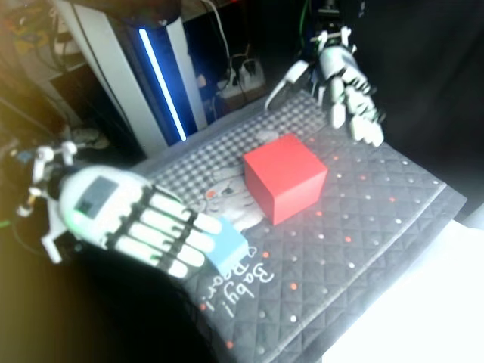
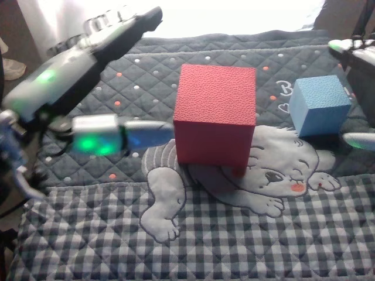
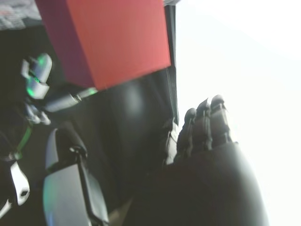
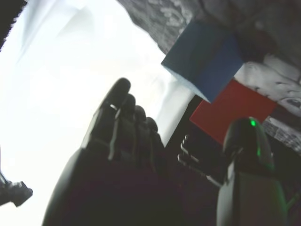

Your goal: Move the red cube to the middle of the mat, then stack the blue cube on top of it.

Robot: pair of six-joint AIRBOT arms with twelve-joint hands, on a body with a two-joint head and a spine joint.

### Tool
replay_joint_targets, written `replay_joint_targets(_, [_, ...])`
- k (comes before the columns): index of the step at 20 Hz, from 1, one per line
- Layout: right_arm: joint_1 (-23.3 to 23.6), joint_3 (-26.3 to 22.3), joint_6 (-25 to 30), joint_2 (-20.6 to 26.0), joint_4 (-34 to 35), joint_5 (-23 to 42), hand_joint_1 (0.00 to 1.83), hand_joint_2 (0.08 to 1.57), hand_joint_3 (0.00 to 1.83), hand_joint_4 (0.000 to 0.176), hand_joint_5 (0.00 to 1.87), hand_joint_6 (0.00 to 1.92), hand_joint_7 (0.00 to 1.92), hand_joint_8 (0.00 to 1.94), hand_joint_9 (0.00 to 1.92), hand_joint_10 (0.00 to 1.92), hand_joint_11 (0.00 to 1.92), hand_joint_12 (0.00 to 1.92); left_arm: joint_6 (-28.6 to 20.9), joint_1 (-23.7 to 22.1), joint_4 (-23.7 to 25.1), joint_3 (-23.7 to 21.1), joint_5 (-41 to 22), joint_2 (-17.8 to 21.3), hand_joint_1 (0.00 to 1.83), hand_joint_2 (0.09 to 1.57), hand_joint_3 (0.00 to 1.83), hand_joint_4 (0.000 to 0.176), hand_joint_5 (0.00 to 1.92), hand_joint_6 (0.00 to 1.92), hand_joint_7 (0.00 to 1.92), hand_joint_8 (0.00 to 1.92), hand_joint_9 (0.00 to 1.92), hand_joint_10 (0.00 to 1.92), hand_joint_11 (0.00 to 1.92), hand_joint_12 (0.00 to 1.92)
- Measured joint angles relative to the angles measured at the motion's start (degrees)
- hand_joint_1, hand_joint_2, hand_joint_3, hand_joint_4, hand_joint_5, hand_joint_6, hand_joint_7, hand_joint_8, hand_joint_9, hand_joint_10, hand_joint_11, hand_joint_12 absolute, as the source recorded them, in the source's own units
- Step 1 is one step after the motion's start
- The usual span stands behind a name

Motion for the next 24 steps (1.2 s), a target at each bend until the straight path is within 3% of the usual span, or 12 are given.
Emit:
replay_joint_targets(2, [2.25, 2.36, 0.02, -2.4, 0.33, -2.47, 0.86, 1.14, 0.0, 0.0, 0.0, 0.0, 0.1, 0.01, 0.03, 0.21, 0.0, 0.78, 0.17, 3.3, -2.16, -1.05, -4.0, 0.98, 0.66, 0.9, 0.02, 0.088, 0.0, 0.0, 0.0, 0.0, 0.0, 0.0, 0.0, 0.0])
replay_joint_targets(6, [3.43, 5.33, 0.04, -5.07, 2.23, -7.58, 0.93, 1.11, 0.0, 0.0, 0.0, 0.0, 0.07, 0.01, 0.0, 0.13, 0.0, 0.33, 0.24, 5.73, -5.99, -1.73, -9.22, 1.46, 0.59, 0.9, 0.01, 0.099, 0.0, 0.0, 0.0, 0.0, 0.0, 0.0, 0.0, 0.0])
replay_joint_targets(8, [5.07, 7.5, 0.04, -6.29, 2.75, -10.71, 0.98, 1.13, 0.0, 0.0, 0.01, 0.95, 0.25, 0.1, 0.0, 0.68, 0.0, 0.93, 0.2, 6.32, -5.18, -2.1, -10.97, 1.49, 0.57, 0.89, 0.0, 0.109, 0.0, 0.0, 0.0, 0.0, 0.0, 0.0, 0.0, 0.0])
replay_joint_targets(9, [5.68, 8.2, 0.04, -6.69, 2.95, -11.65, 0.98, 1.13, 0.0, 0.0, 0.01, 0.95, 0.25, 0.1, 0.0, 0.68, 0.0, 0.93, 0.17, 6.58, -4.92, -2.43, -11.3, 1.51, 0.57, 0.89, 0.0, 0.109, 0.0, 0.0, 0.0, 0.0, 0.0, 0.0, 0.0, 0.0])
replay_joint_targets(10, [6.1, 8.87, 0.04, -7.1, 2.91, -12.79, 1.07, 1.36, 0.0, 0.0, 0.55, 1.55, 0.57, 1.7, 0.64, 1.86, 0.66, 1.88, 0.17, 6.99, -4.83, -2.67, -11.61, 1.51, 0.61, 0.9, 0.0, 0.118, 0.0, 0.0, 0.0, 0.0, 0.0, 0.0, 0.0, 0.0])
replay_joint_targets(11, [6.49, 9.05, -0.11, -7.43, 2.99, -13.6, 1.04, 1.36, 0.0, 0.0, 0.59, 1.62, 0.86, 1.89, 0.99, 1.91, 1.03, 1.91, 0.2, 7.15, -4.81, -2.67, -11.72, 1.53, 0.6, 0.9, 0.0, 0.119, 0.0, 0.0, 0.0, 0.0, 0.0, 0.0, 0.0, 0.0])
replay_joint_targets(12, [7.56, 9.01, -1.46, -7.58, 2.8, -14.27, 1.04, 1.36, 0.0, 0.0, 0.59, 1.62, 0.86, 1.89, 0.99, 1.91, 1.03, 1.91, 0.2, 7.23, -5.42, -2.67, -11.98, 1.53, 0.6, 0.9, 0.0, 0.119, 0.0, 0.0, 0.0, 0.0, 0.0, 0.0, 0.0, 0.0])
replay_joint_targets(13, [8.39, 8.96, -1.92, -7.61, 1.81, -14.6, 1.43, 1.3, 0.0, 0.0, 1.23, 1.91, 1.35, 1.94, 1.45, 1.92, 1.55, 1.92, 0.2, 7.61, -6.1, -2.67, -12.66, 1.64, 0.6, 0.9, 0.0, 0.112, 0.0, 0.0, 0.0, 0.0, 0.0, 0.0, 0.0, 0.0])
replay_joint_targets(18, [9.92, 4.5, -2.14, -2.16, -2.56, -14.6, 1.49, 1.28, 0.0, 0.0, 1.18, 1.92, 1.32, 1.94, 1.41, 1.92, 1.51, 1.92, 0.2, 9.11, -7.5, -2.73, -14.38, 2.05, 0.68, 0.94, 0.02, 0.103, 0.0, 0.0, 0.0, 0.0, 0.0, 0.0, 0.0, 0.0])
replay_joint_targets(20, [9.92, 2.25, -1.99, 0.81, -3.34, -12.7, 1.49, 1.3, 0.0, 0.0, 1.18, 1.92, 1.32, 1.94, 1.44, 1.92, 1.53, 1.92, 0.2, 9.14, -7.32, -2.73, -14.53, 2.08, 0.66, 0.94, 0.01, 0.139, 0.0, 0.0, 0.0, 0.0, 0.0, 0.0, 0.0, 0.0])
replay_joint_targets(23, [9.94, -0.28, 0.04, 3.74, -6.19, -7.67, 1.47, 1.33, 0.0, 0.0, 1.13, 1.92, 1.33, 1.94, 1.44, 1.92, 1.5, 1.92, 0.2, 9.35, -7.65, -2.75, -14.84, 2.08, 0.67, 0.95, 0.02, 0.138, 0.0, 0.0, 0.0, 0.0, 0.0, 0.0, 0.0, 0.0])
replay_joint_targets(24, [9.94, -1.03, 0.11, 4.39, -7.19, -6.08, 1.53, 1.36, 0.0, 0.0, 1.02, 1.92, 1.33, 1.94, 1.45, 1.92, 1.52, 1.92, 0.2, 9.55, -7.69, -2.75, -15.13, 2.08, 0.74, 0.95, 0.01, 0.107, 0.0, 0.0, 0.0, 0.0, 0.0, 0.0, 0.0, 0.0])
